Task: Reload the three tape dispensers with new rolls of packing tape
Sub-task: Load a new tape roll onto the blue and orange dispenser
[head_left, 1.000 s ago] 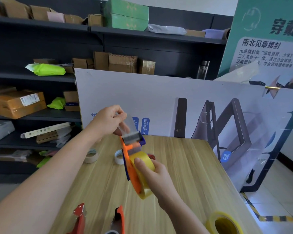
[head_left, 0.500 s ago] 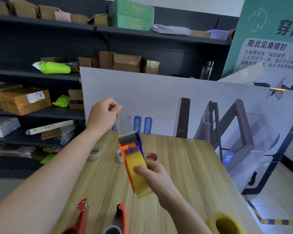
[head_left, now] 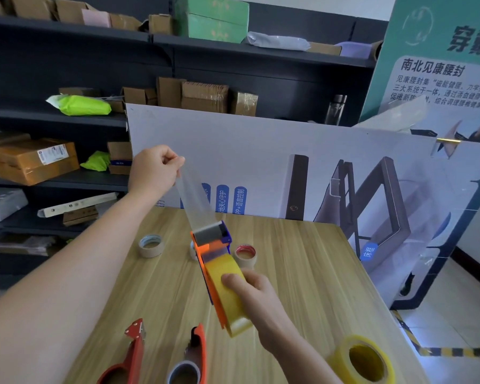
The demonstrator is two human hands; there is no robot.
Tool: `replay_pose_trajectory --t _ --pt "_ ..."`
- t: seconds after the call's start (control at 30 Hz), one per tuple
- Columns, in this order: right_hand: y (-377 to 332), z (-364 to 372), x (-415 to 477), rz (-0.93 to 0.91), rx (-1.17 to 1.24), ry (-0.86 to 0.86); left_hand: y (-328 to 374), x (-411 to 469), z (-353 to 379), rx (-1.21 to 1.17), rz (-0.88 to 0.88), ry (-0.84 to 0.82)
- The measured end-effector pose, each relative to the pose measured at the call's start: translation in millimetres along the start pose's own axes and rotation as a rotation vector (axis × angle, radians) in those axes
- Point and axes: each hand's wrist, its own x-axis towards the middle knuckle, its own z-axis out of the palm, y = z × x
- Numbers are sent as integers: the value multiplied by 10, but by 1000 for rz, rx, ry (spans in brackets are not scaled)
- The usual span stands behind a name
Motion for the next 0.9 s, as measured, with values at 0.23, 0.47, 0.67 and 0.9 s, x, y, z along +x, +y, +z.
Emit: replay_pose_trajectory --t 0.23,0.47,0.67,0.9 --pt "114 50 -59 65 53 32 -8 52 3 -20 41 -50" --pt "94 -43 -80 -4 119 -67 -208 14 55 57 -54 13" --pt "65 -63 -98 -50 133 -104 -317 61 115 81 -128 -22" --pt "94 -170 -88 -12 201 -23 -636 -158 311 67 -298 -127"
